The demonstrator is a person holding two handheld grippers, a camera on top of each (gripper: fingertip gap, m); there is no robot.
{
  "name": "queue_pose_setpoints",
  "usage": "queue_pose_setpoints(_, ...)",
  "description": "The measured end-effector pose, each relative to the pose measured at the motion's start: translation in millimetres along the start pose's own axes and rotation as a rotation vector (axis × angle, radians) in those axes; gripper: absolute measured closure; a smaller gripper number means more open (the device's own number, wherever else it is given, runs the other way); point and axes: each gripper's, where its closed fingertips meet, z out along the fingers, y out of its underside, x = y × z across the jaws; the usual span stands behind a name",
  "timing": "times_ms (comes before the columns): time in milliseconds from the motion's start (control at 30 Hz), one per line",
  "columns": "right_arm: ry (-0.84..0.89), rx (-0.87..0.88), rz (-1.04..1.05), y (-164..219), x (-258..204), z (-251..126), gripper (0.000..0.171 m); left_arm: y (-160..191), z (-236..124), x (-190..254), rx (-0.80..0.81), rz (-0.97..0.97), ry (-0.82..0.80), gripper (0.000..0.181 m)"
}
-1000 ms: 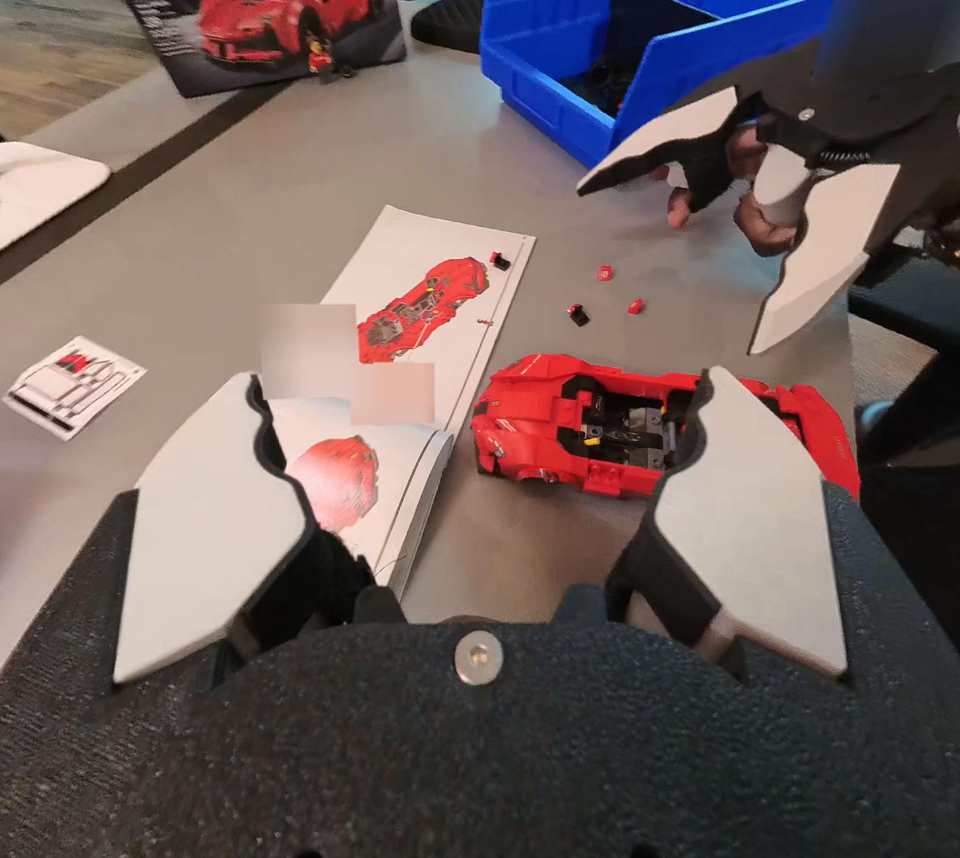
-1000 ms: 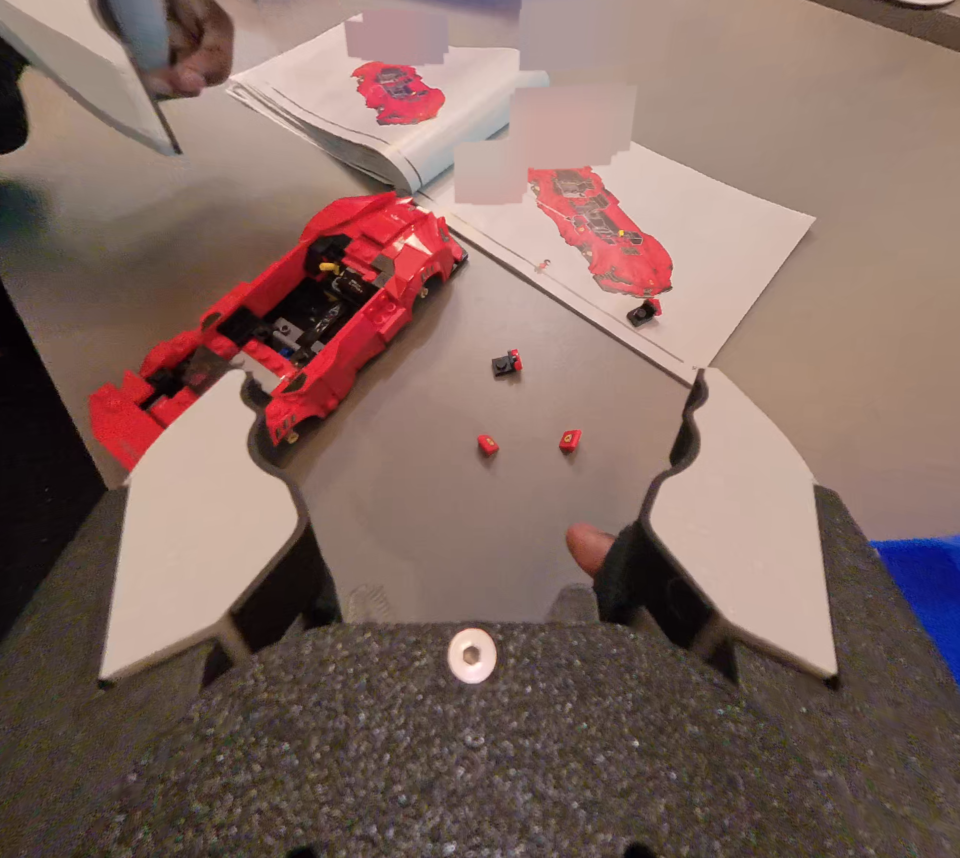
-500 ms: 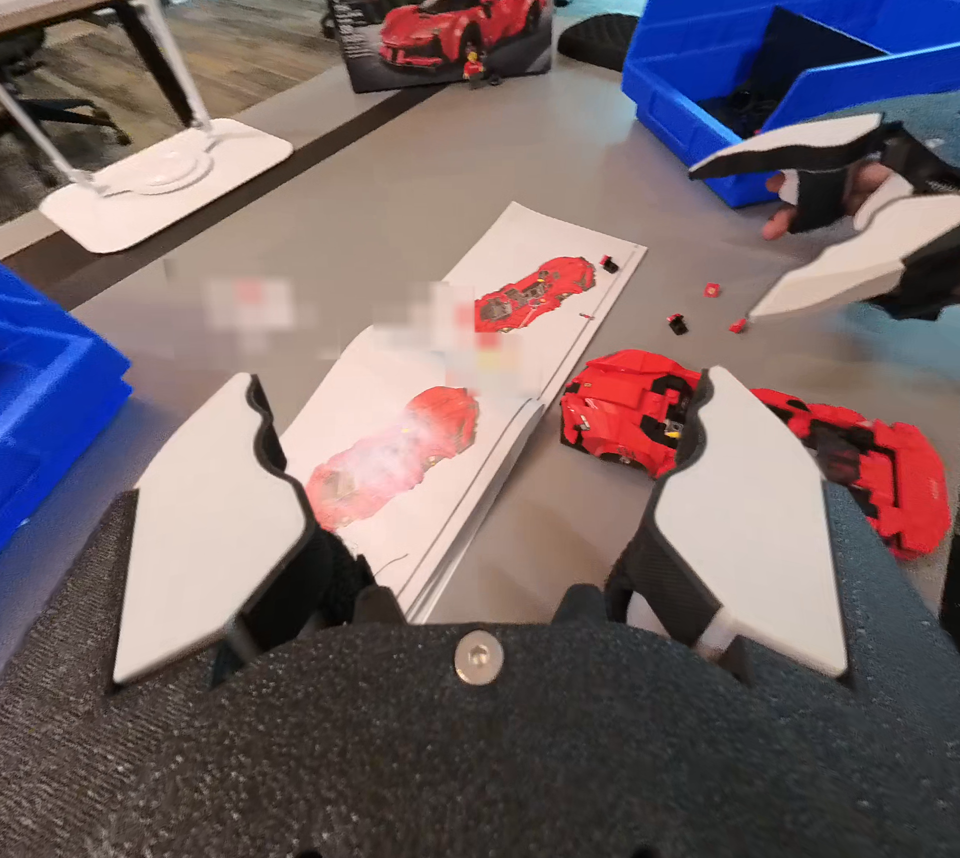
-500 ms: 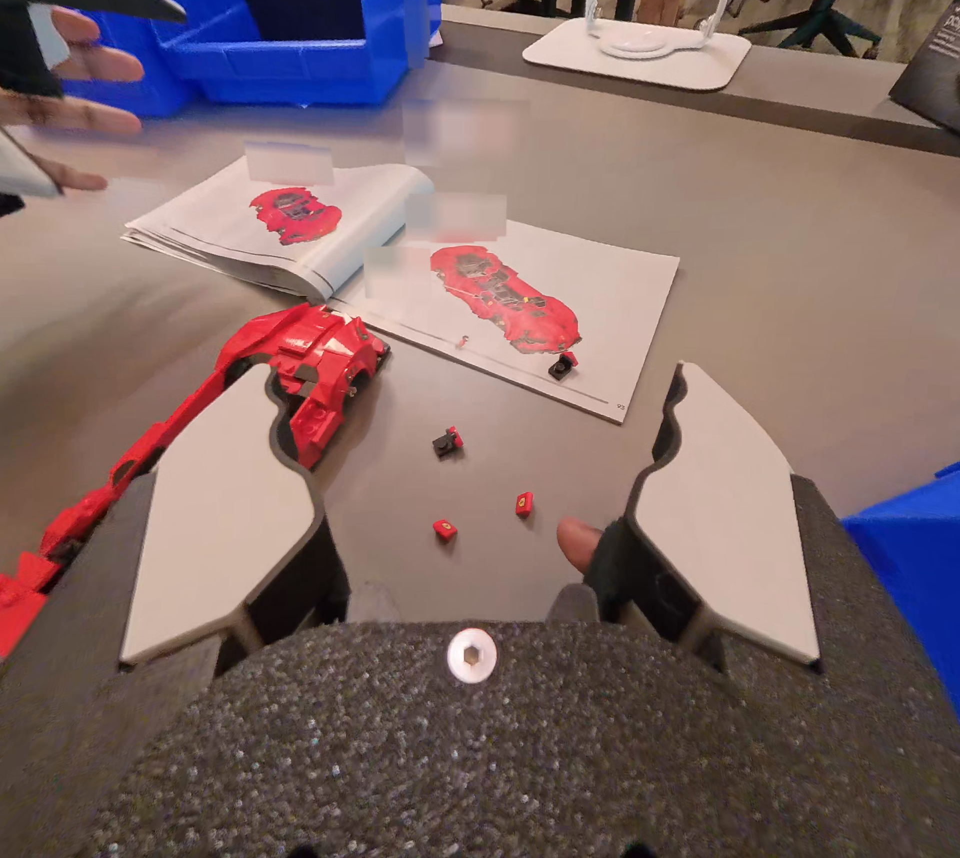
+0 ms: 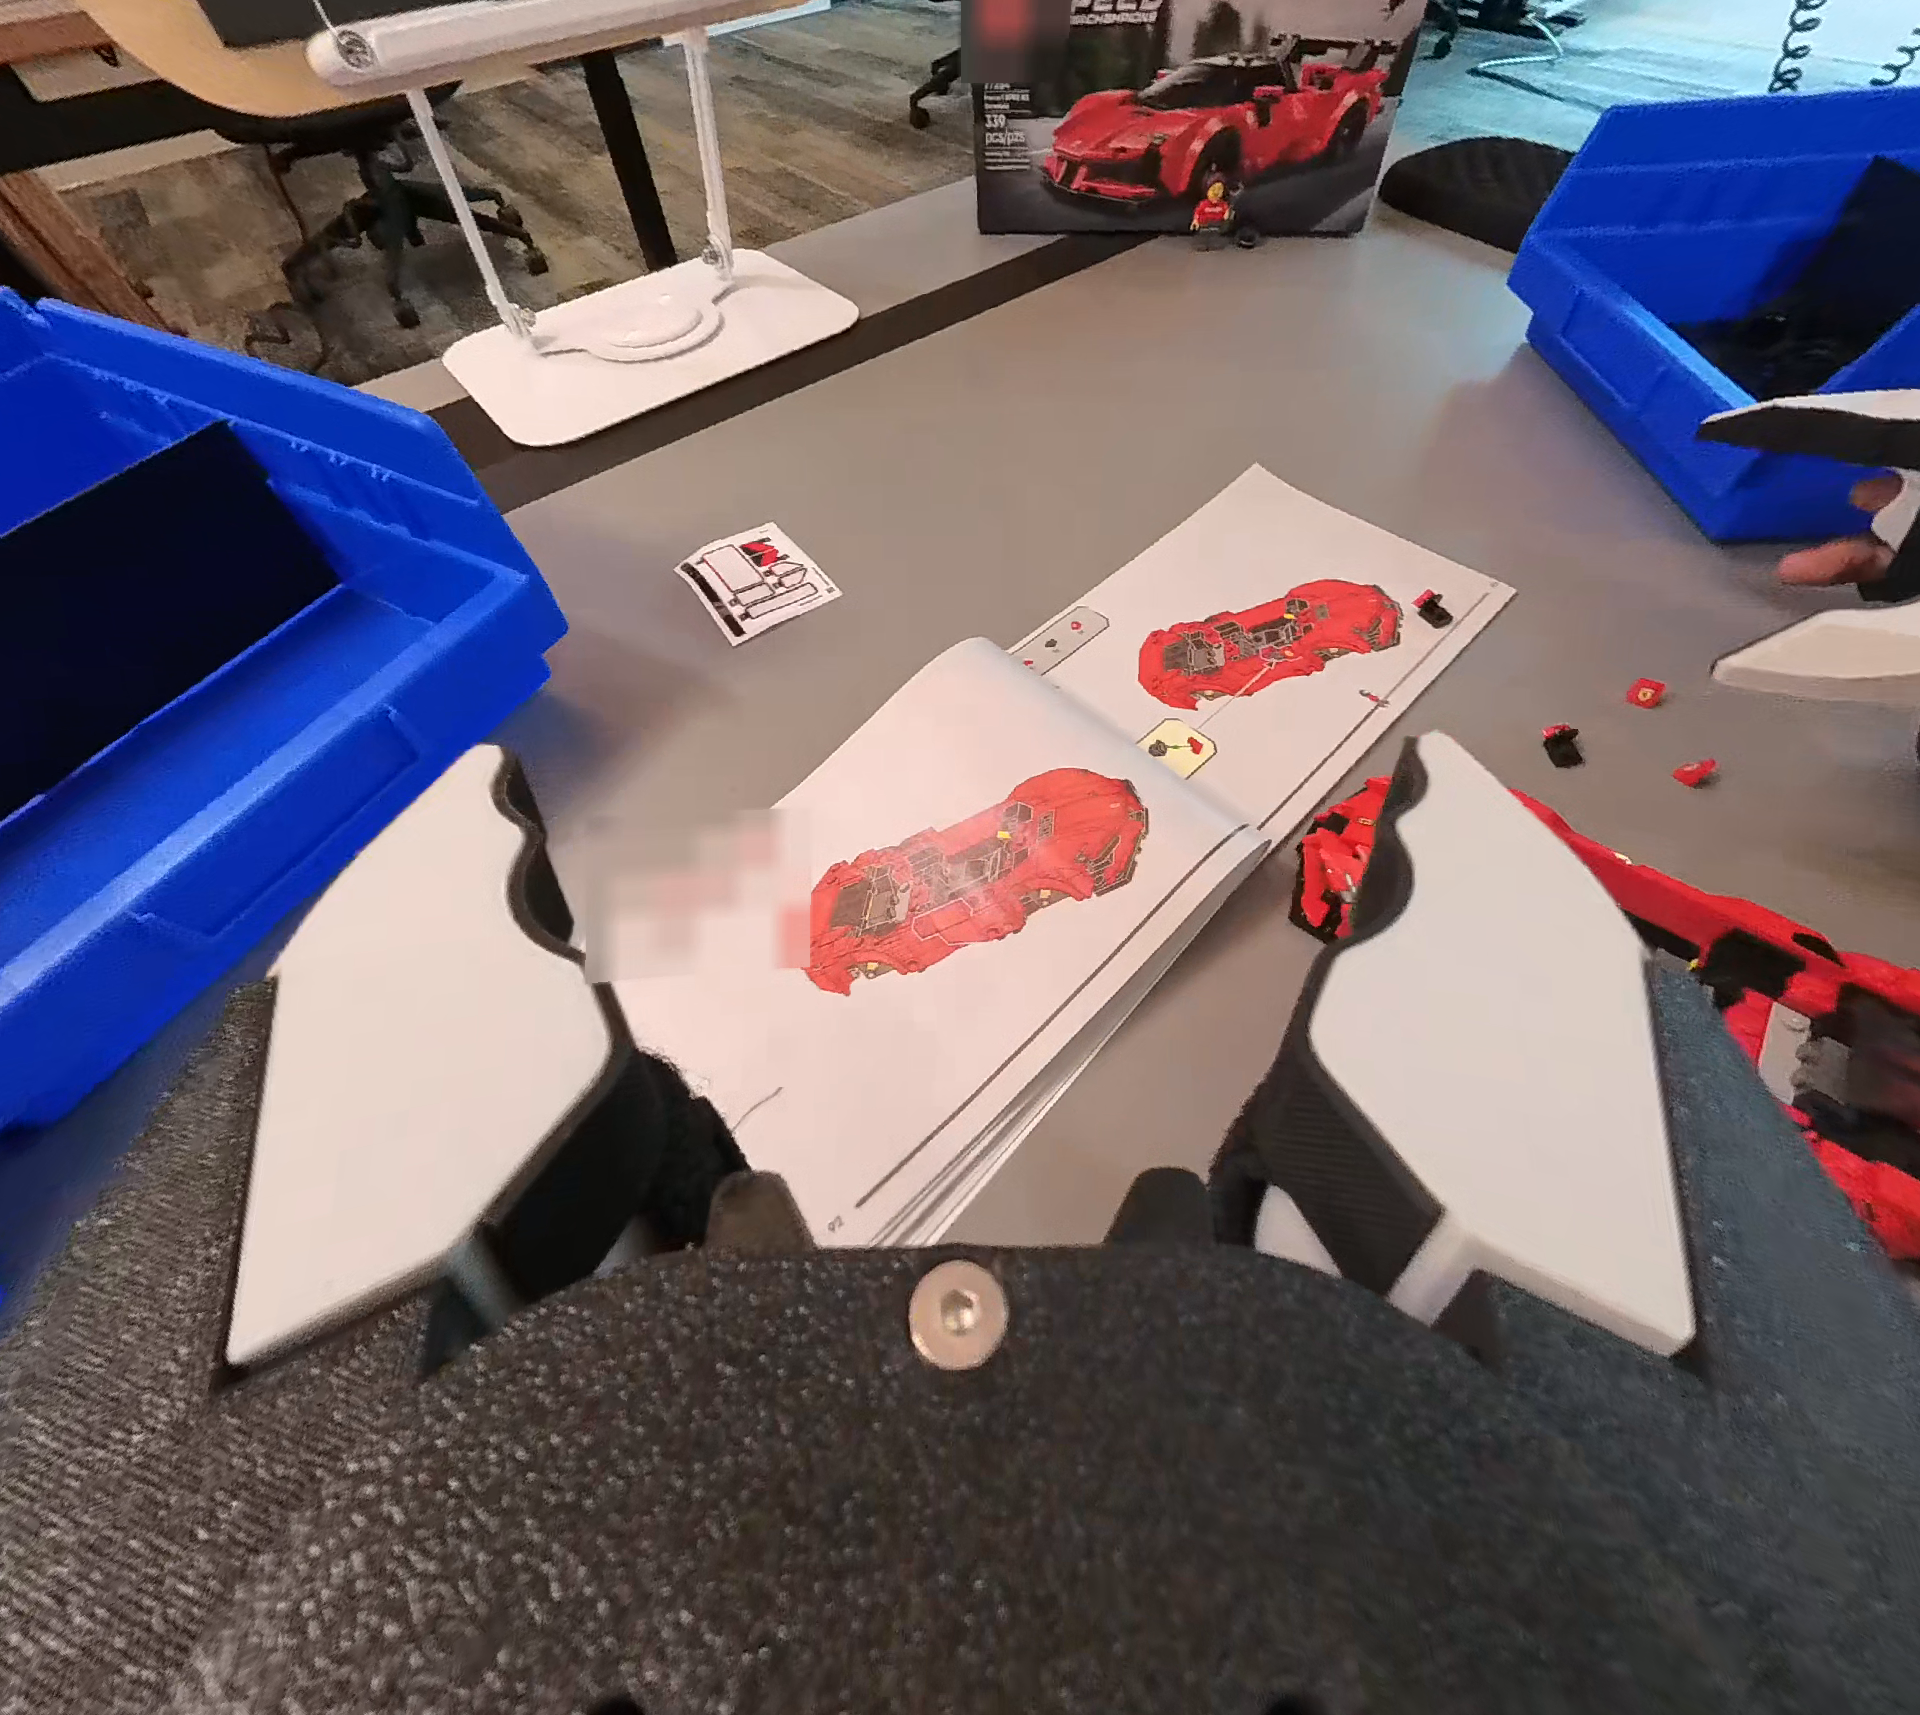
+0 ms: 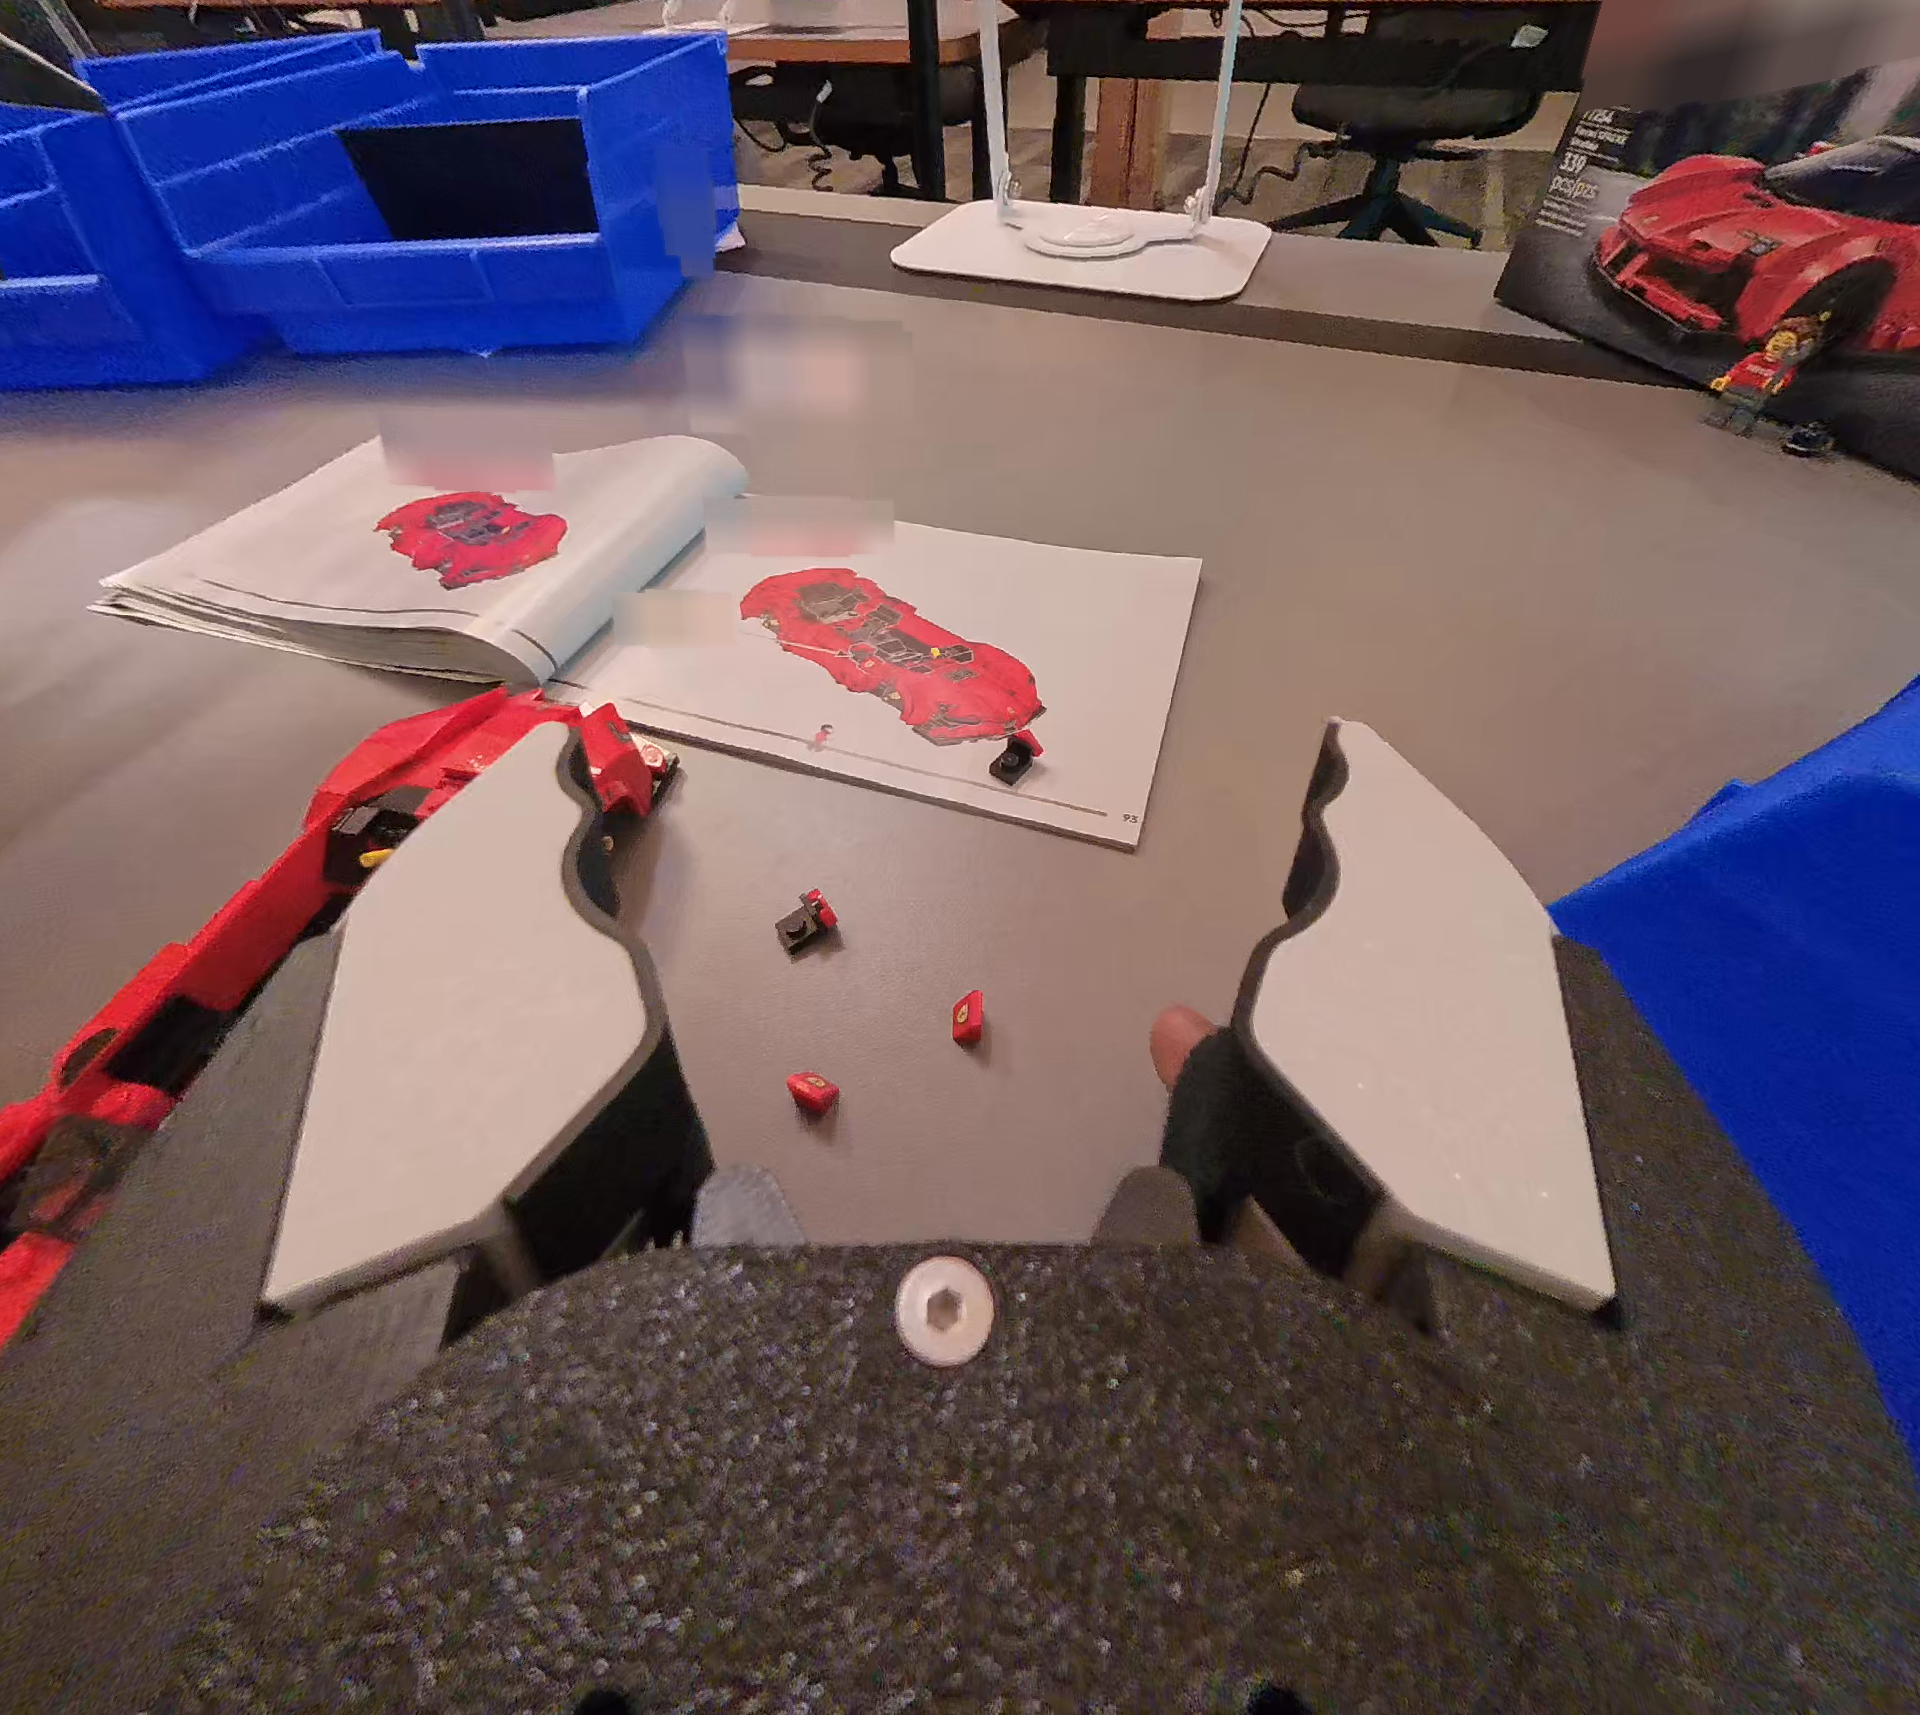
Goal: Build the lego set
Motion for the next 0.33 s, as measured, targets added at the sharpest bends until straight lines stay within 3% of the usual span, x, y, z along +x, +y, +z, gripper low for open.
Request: queue_pose_setpoints(333,0.013,-0.006,-0.030,0.7,-1.6,0.6,0.046,5.8,2.8,0.2,-0.031,0.026,-0.035,0.035)
